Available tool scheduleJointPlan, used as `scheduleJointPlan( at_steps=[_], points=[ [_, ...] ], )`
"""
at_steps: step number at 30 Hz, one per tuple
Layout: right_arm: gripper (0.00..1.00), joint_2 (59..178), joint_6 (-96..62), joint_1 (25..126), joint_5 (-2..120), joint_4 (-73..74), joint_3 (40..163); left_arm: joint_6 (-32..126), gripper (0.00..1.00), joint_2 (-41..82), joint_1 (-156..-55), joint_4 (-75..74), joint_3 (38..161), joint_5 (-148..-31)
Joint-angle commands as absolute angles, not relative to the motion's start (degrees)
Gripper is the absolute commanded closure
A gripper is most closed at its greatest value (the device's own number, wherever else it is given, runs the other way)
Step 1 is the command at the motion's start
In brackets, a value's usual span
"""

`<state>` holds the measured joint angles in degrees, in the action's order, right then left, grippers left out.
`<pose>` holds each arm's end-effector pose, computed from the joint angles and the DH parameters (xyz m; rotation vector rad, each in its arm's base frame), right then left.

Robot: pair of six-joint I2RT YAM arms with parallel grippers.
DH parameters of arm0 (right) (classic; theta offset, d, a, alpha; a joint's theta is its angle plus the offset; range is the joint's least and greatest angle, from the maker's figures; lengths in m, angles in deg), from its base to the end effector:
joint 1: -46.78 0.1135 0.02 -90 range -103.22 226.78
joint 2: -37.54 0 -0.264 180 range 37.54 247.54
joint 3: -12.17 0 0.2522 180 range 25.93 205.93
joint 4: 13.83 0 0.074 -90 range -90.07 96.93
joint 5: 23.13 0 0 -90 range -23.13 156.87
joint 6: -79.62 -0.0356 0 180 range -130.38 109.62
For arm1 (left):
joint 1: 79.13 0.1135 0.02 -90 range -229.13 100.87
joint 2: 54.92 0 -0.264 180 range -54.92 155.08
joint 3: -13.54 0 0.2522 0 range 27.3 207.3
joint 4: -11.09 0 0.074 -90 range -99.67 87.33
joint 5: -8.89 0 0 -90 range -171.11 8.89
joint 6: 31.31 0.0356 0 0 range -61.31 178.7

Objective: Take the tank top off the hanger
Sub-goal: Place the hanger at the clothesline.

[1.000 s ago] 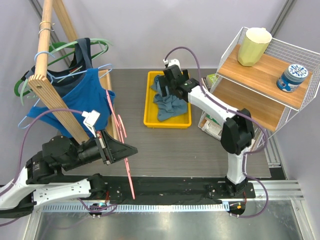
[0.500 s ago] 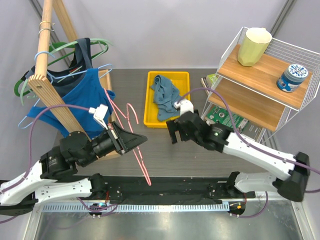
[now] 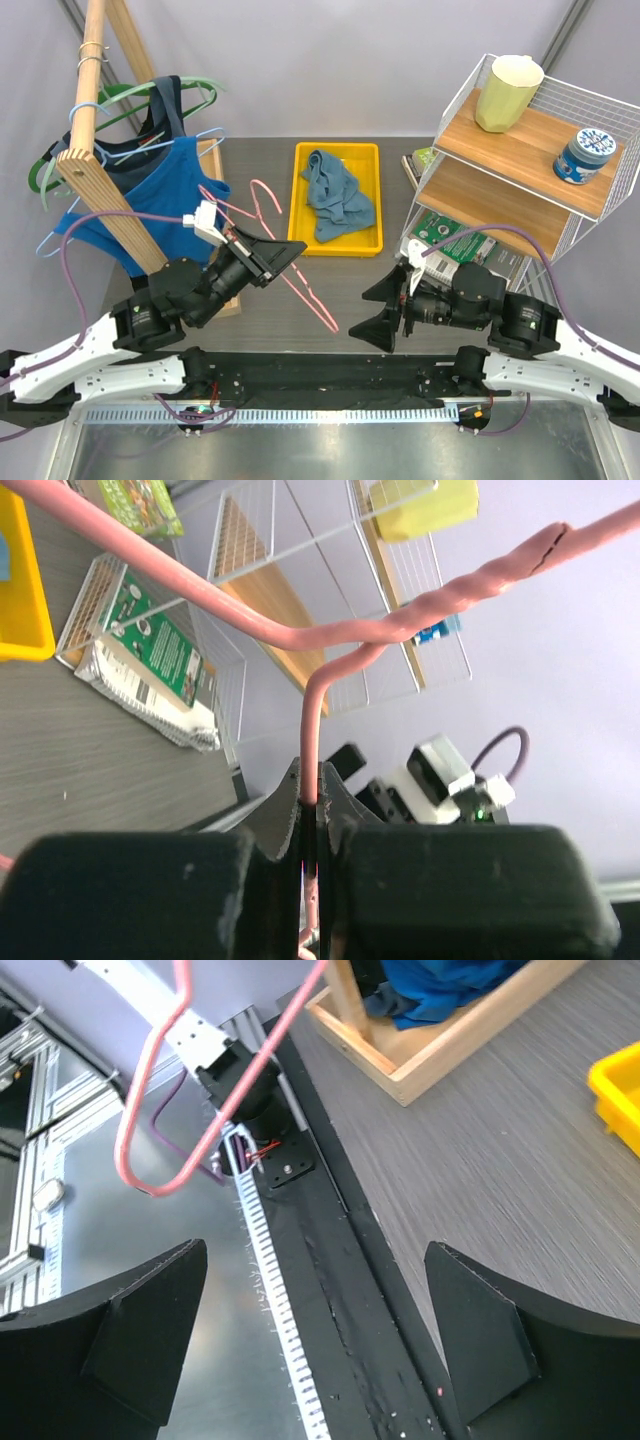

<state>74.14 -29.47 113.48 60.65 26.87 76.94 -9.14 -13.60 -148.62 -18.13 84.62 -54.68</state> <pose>0.0507 0.1275 0.3662 -0.8623 1.7447 1.1390 0.0662 -0.1317 0.4140 -0.3854 1.7377 -1.4805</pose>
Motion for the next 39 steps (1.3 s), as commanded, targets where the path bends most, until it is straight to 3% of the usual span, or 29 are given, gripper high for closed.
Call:
scheduleJointPlan(
  at_steps=[1,8,14,22,27,28,29,30,32,34,36,38,39],
  points=[
    [0.05,76.56,-27.17,114.10,54.31,18.93,76.03,-12.85,1.00,-10.10,-148.56,-11.11,85.48,-48.95],
    [0.11,80.51,-25.32,115.42,56.23,15.93,78.93,-13.28,1.00,-7.72,-148.56,-11.02,86.63,-44.82],
    [0.43,82.89,-27.43,116.12,64.93,11.89,79.11,-15.22,1.00,-6.75,-148.56,-10.93,86.10,-42.09],
    [0.55,83.86,-27.17,117.70,74.60,10.66,78.84,-16.98,1.00,-5.43,-148.56,-11.19,86.10,-40.77],
    [0.75,83.33,-27.34,118.58,77.59,10.74,78.14,-18.47,1.00,-4.82,-148.56,-12.07,85.75,-39.98],
    [0.81,83.15,-27.43,118.85,78.38,10.74,78.05,-18.56,1.00,-4.73,-148.56,-12.16,85.93,-39.98],
    [0.94,83.07,-27.43,118.76,78.73,10.74,77.97,-18.56,1.00,-4.64,-148.56,-12.25,85.84,-39.98],
    [0.99,82.98,-27.52,118.85,79.17,11.00,77.79,-18.56,1.00,-4.47,-148.56,-12.25,85.93,-40.15],
    [0.99,82.71,-27.87,119.02,80.93,11.36,77.61,-18.56,0.98,-4.29,-148.56,-12.34,85.93,-40.42],
    [0.99,82.71,-27.87,119.11,82.25,12.32,77.70,-18.47,0.89,-4.55,-148.56,-12.95,85.75,-41.03],
    [0.99,82.63,-27.87,119.11,84.27,13.64,78.05,-18.04,0.63,-5.17,-148.56,-13.22,84.79,-41.47],
    [0.99,82.45,-27.78,119.03,85.85,15.39,78.58,-17.60,0.43,-7.01,-148.56,-13.39,83.56,-42.44],
    [0.99,82.28,-27.61,119.11,86.99,16.01,78.75,-17.25,0.38,-7.97,-148.56,-13.30,82.51,-43.05]
  ],
)
